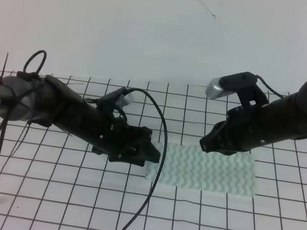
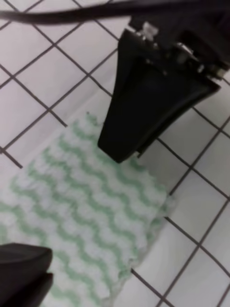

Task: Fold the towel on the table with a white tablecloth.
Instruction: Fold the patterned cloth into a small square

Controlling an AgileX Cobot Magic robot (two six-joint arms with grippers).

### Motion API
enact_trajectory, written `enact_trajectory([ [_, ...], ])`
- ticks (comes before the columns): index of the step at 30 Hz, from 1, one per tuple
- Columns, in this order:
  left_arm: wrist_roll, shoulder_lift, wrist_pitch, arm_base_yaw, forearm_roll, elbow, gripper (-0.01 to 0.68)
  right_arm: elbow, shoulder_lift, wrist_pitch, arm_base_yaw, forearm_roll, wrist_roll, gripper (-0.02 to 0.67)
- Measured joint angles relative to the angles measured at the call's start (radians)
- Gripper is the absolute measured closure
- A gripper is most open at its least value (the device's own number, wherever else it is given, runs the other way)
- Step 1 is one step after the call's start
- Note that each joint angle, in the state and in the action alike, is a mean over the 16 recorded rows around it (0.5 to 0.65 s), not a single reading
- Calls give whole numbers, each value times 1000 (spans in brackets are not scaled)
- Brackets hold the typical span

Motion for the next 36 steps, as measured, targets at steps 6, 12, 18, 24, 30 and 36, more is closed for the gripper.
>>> enact_trajectory([
  [6,-21,35,15,-6,-1,-31,344,0,0,16,0,-12,1,616],
  [12,-28,59,33,-6,-4,-57,344,0,0,14,-1,-21,3,616],
  [18,-20,67,68,4,1,-84,345,-4,-1,19,-28,-60,77,594],
  [24,6,49,117,39,2,-112,345,-7,-1,59,-102,-101,183,496],
  [30,61,5,178,81,-30,-134,344,-10,21,112,-179,-123,262,388],
  [36,111,-42,208,84,-55,-140,344,-9,73,139,-217,-114,269,324],
])
